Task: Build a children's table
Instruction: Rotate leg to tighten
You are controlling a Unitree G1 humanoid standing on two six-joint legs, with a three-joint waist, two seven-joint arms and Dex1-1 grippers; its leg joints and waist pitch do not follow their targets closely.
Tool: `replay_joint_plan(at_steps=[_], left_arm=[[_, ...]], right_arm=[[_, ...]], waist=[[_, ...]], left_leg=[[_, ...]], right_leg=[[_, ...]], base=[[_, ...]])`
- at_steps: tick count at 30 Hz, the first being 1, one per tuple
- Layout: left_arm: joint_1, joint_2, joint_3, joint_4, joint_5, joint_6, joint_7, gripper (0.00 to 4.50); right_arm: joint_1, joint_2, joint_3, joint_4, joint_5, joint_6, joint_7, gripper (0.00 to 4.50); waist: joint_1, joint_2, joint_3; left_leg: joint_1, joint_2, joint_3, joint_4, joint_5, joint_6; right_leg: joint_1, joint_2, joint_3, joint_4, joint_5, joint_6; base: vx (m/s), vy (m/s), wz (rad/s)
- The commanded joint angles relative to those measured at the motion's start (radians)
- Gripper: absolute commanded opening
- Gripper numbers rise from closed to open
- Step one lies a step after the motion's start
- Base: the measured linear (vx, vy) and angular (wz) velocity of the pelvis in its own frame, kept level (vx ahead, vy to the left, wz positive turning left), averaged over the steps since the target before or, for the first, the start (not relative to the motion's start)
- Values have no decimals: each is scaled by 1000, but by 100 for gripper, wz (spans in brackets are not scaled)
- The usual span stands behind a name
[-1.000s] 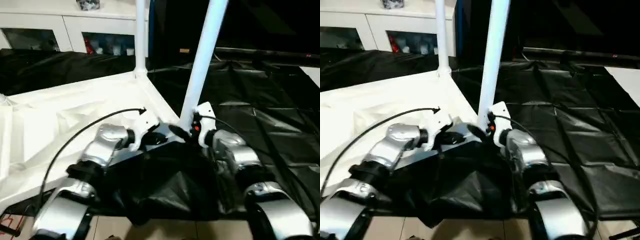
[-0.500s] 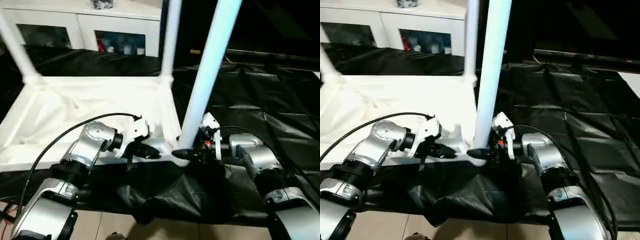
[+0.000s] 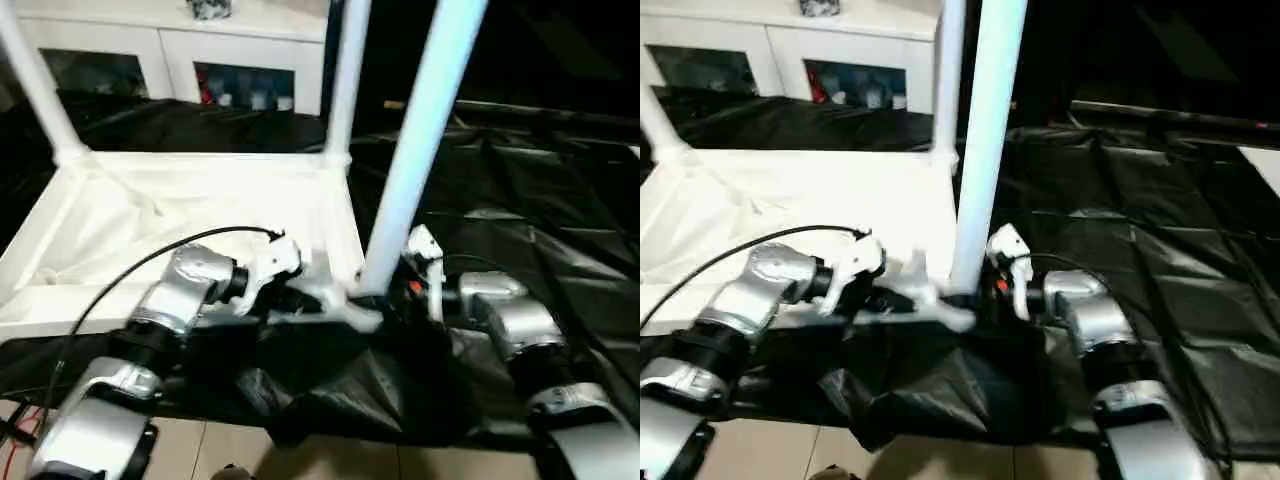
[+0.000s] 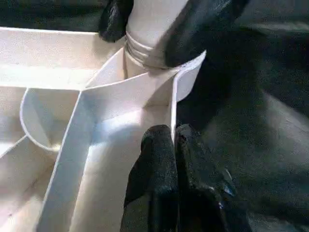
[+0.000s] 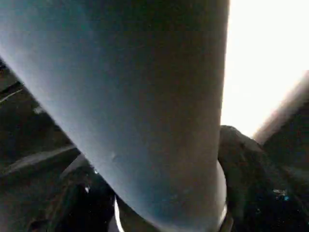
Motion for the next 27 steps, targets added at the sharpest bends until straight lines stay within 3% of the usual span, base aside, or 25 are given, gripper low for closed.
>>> replay_joint_plan(at_steps=[1,5,7,8,10,12,14,17,22,27], left_arm=[[-33,-77,-11,-6,-10,8,77,0],[-53,-146,6,29,9,34,244,0],[-55,-172,6,33,13,41,280,0],[-52,-183,5,28,14,44,286,0],[-49,-194,3,22,14,46,285,0],[-49,-198,2,23,15,44,284,0],[-46,-187,-4,18,12,38,258,0],[-39,-160,-5,9,-1,20,203,0],[-24,-116,-18,-18,-17,11,105,0],[9,-38,-50,-80,-49,-6,-98,0]], right_arm=[[-4,52,37,66,-51,9,-139,262],[-44,129,-34,171,-45,38,-446,261],[-56,160,-55,199,-45,34,-522,261],[-53,171,-39,198,-61,3,-514,261],[-52,178,-17,196,-77,-29,-485,261],[-56,181,-15,201,-75,-41,-472,329],[-67,173,-29,195,-48,-30,-421,332],[-69,141,-1,178,-63,-47,-348,372],[-59,91,34,148,-70,-91,-212,374],[-20,-6,71,46,-41,-126,73,374]], waist=[[-7,2,-54],[-23,3,-54],[-29,1,-54],[-30,1,-55],[-32,2,-56],[-33,2,-56],[-33,4,-56],[-32,4,-58],[-32,4,-63],[-22,4,-69]], left_leg=[[15,-11,5,-70,-350,-34],[17,-14,3,-68,-367,-32],[14,-15,3,-69,-369,-25],[14,-15,3,-69,-369,-23],[11,-15,4,-68,-370,-15],[9,-15,4,-69,-364,-5],[10,-13,5,-69,-365,-6],[8,-12,4,-69,-357,2],[3,-11,7,-65,-297,18],[1,-9,13,-54,-193,66]], right_leg=[[41,-40,27,-86,-435,-154],[34,-38,25,-95,-475,-131],[34,-35,25,-96,-462,-133],[34,-36,25,-95,-457,-133],[35,-34,24,-94,-432,-137],[37,-33,25,-92,-408,-146],[36,-34,25,-92,-398,-154],[42,-32,25,-88,-363,-164],[50,-33,27,-75,-248,-202],[62,-27,25,-49,-50,-266]], base=[[0,0,0],[0,0,0],[0,0,0],[0,0,0],[0,0,0],[0,0,0],[0,0,0],[0,0,0],[0,0,0],[0,0,0]])
